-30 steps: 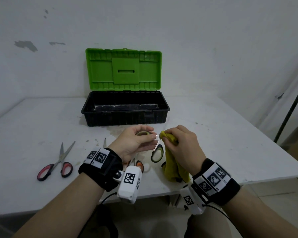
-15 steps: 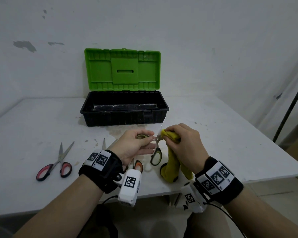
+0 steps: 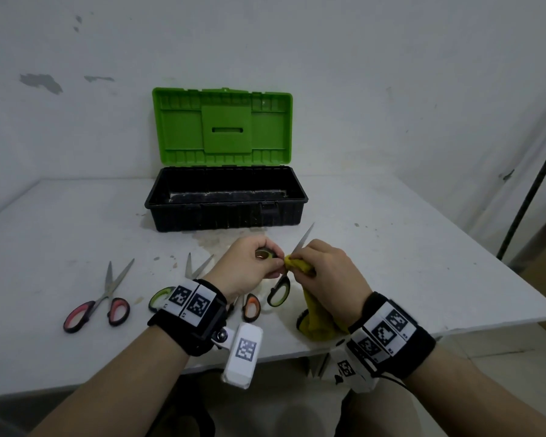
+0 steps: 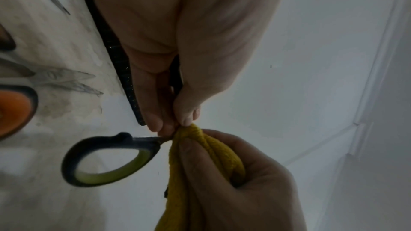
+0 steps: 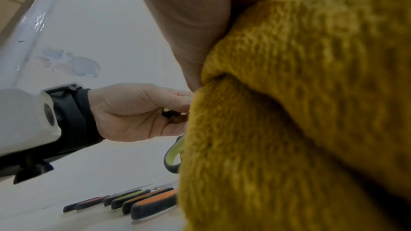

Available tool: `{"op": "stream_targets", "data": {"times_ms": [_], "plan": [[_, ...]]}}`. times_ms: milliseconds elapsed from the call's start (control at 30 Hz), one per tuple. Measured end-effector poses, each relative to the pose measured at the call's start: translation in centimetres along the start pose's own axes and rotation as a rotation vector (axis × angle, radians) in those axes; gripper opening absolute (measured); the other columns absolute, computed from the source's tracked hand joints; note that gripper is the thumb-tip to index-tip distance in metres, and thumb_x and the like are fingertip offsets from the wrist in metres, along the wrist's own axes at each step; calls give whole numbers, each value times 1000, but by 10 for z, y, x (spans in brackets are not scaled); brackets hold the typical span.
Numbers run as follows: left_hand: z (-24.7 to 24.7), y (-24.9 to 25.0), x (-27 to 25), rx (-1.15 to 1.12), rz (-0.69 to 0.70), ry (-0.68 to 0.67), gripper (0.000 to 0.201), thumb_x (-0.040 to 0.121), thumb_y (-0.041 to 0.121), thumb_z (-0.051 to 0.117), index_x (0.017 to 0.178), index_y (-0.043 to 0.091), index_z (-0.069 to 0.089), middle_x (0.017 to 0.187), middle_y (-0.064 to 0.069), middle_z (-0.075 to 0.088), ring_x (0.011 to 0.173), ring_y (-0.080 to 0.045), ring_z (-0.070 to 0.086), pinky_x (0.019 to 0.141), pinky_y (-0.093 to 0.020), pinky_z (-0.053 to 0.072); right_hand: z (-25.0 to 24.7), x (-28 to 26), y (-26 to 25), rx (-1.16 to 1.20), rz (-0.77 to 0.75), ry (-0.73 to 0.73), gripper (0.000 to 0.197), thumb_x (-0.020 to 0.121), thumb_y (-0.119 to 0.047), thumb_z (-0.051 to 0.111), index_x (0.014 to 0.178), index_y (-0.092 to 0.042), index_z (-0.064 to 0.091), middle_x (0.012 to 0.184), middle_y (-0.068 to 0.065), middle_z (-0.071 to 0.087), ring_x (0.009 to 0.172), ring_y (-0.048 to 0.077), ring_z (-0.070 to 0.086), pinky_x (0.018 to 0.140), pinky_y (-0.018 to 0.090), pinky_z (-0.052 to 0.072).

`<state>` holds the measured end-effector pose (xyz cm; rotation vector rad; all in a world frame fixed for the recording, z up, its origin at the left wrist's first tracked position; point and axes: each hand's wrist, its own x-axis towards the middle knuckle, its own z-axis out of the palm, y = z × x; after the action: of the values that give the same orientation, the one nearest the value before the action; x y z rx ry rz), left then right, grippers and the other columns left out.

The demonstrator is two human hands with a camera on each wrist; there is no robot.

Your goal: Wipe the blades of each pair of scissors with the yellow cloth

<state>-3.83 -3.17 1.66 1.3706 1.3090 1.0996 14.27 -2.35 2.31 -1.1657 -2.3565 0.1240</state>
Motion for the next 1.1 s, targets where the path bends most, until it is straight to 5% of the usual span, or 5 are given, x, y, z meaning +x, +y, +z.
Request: {"op": "stream_targets", "data": {"times_ms": [300, 533, 767, 933, 1100], "plan": [[-5, -3, -1, -74, -98, -48, 7, 90, -2, 67, 95, 2, 65, 90, -18, 75, 84, -22, 74, 82, -35, 61, -27, 18, 24, 30, 152, 187, 14, 89, -27, 65, 99, -19, 70, 91, -4, 58, 82, 16, 54, 75, 29, 49], [-2, 1, -2, -67, -67, -99, 7, 92, -4, 64, 96, 1, 65, 92, -21, 74, 87, -26, 75, 81, -30, 61, -10, 1, 0, 38, 18, -28, 16, 88, -29, 65, 100, -21, 70, 94, -6, 59, 83, 11, 56, 75, 30, 52], [-6, 1, -2, -134, -77, -75, 11, 91, -4, 65, 101, 0, 66, 85, -13, 74, 79, -18, 74, 75, -25, 60, -24, 22, 20, 40, 163, 165, 13, 89, -30, 64, 98, -22, 70, 89, -7, 57, 82, 13, 53, 71, 21, 43], [-6, -2, -3, -360, -85, 28, 24, 88, -4, 69, 111, -2, 64, 92, -17, 74, 83, -21, 74, 75, -24, 60, -24, 7, 12, 75, 93, 240, 11, 87, -28, 69, 96, -21, 71, 84, -11, 56, 76, 6, 51, 68, 6, 35], [1, 3, -4, -693, -134, 83, 29, 84, -10, 68, 109, 2, 60, 87, -14, 75, 76, -21, 75, 66, -25, 61, -22, -3, 2, 110, 40, 199, 14, 86, -32, 69, 99, -25, 70, 89, -11, 61, 79, 3, 53, 72, 8, 39]]}}
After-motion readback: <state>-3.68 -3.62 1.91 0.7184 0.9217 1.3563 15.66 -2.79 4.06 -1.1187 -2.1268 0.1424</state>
